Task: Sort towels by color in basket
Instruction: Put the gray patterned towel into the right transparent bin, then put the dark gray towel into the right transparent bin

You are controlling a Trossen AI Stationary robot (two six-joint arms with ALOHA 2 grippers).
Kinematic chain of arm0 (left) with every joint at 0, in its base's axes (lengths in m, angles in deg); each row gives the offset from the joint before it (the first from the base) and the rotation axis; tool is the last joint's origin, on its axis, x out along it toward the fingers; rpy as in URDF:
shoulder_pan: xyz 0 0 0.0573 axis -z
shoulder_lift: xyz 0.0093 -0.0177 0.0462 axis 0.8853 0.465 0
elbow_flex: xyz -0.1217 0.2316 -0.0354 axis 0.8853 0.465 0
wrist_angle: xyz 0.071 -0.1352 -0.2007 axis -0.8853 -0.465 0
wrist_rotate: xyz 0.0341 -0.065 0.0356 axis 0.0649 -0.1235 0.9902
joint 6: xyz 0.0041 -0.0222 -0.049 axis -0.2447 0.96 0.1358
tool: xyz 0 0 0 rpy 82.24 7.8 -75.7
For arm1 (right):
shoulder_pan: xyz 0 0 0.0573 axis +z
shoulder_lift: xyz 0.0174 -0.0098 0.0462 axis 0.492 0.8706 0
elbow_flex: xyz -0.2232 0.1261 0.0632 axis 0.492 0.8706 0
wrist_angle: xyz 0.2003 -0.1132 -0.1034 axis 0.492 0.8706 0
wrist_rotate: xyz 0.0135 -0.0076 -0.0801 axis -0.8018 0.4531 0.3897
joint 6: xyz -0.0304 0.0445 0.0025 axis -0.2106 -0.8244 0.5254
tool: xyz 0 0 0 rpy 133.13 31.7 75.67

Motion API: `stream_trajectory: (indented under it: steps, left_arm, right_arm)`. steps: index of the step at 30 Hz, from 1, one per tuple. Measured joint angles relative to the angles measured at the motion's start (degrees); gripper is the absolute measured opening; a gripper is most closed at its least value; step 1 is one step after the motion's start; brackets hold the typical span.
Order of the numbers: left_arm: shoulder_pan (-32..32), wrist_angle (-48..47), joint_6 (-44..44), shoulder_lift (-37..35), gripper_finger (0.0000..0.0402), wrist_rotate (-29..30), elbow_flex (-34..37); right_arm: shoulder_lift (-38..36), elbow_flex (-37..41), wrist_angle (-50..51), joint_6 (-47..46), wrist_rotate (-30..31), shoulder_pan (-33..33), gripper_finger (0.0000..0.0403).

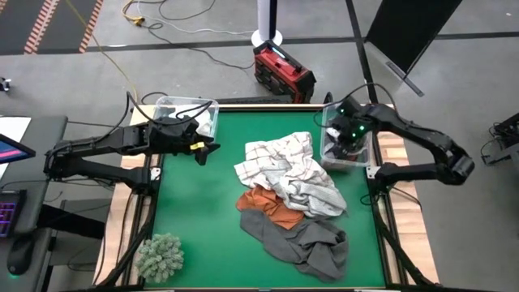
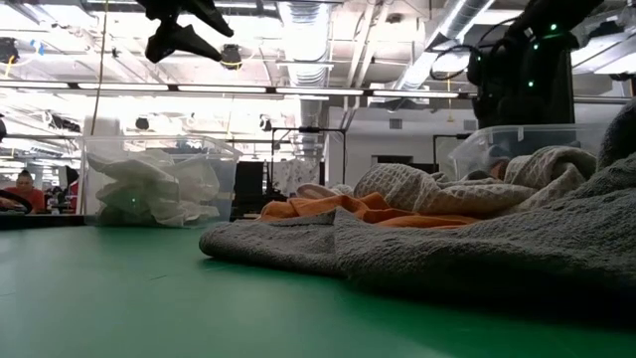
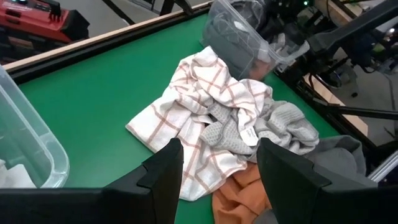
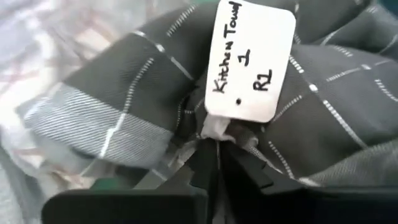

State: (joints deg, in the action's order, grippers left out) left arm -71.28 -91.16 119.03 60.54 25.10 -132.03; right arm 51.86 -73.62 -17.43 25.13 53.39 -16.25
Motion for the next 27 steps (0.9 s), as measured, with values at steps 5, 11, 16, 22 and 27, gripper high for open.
stream_trajectory:
  steps: [5,11,16,22,27]
  left_arm:
    - [0.0,0.0,-0.1,0.0,0.0194,0.0,0.0]
    - [-0.02,0.0,0.15,0.0,0.0194,0.11,0.0]
    - [-0.02,0.0,0.22,0.0,0.0194,0.17,0.0]
    - [-0.02,0.02,0.24,0.0,0.0194,0.87,0.0]
    - [-0.02,0.01,0.24,-0.01,0.0194,1.1,0.0]
  right_arm:
    - [-0.86,-3.55,4.66,0.25,-0.24,1.26,0.0101]
    - [-0.86,-8.66,10.43,-1.93,0.4,2.64,0.0181]
    - [-0.86,-13.91,15.19,-2.81,4.98,4.98,0.0241]
    - [-0.89,-21.26,14.38,-7.28,6.34,9.32,0.0254]
    - [-0.8,-22.7,4.44,-9.57,6.36,17.13,0.0255]
